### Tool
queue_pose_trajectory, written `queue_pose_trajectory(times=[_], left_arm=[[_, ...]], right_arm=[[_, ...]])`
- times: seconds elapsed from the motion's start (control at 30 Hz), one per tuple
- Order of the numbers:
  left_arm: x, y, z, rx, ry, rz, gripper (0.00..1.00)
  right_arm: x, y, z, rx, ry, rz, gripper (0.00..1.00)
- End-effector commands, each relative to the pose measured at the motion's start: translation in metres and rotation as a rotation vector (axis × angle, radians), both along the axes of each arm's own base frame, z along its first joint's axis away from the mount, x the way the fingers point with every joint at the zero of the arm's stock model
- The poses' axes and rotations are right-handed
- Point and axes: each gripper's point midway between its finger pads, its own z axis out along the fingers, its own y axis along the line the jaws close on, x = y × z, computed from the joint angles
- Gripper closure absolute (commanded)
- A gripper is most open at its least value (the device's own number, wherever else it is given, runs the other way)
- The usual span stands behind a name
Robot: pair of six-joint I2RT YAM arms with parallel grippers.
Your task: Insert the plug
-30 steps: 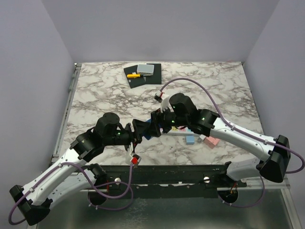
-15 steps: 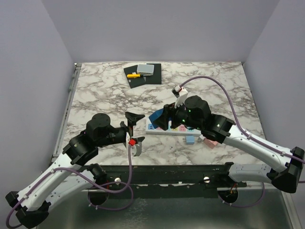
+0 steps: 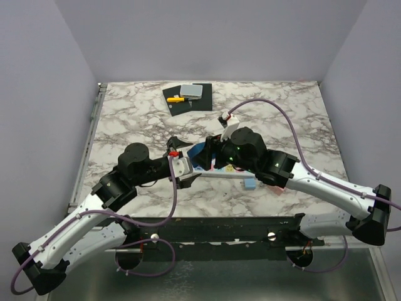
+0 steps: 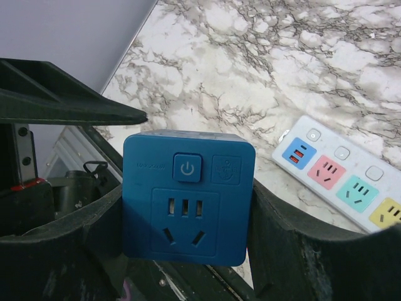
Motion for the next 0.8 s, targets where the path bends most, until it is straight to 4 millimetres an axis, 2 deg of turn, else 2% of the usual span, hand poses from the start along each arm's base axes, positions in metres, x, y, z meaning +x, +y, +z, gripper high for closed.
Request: queue_pose_trajectory(times=[0.0,0.17,0.3,0.53,0.57,0.67,0.77], left_arm=[[-0.001,-0.010,0.002,-0.037,0.050,-0.021,0.01],[0.001,-0.007,-0.010,-0.002,0.012,-0.020,0.01],[0.011,-0.007,-0.011,-0.007,-0.002,0.022,0.18],[0.011,-0.011,-0.022,0.014,0.007,0.004,0.45],[0.011,-0.011,-0.023,0.016,0.002,0.000,0.54],[0.008,-0.009,-0.024,0.017,-0.009,-0.009,0.77],[0.008,-0.008,-0.024,0.018,-0.019,-0.009,0.89]], right_arm=[[0.012,0.008,0.024,0.070,-0.025,-0.069,0.82],[0.012,0.013,0.027,0.087,-0.011,-0.074,0.81],[0.007,0.022,0.026,0.097,0.003,-0.050,0.80],[0.000,0.032,0.026,0.113,0.053,-0.013,0.73],[0.000,0.030,0.028,0.118,0.051,-0.021,0.67],[0.001,0.024,0.037,0.121,0.041,-0.042,0.37],[0.003,0.018,0.040,0.096,0.045,-0.065,0.19]])
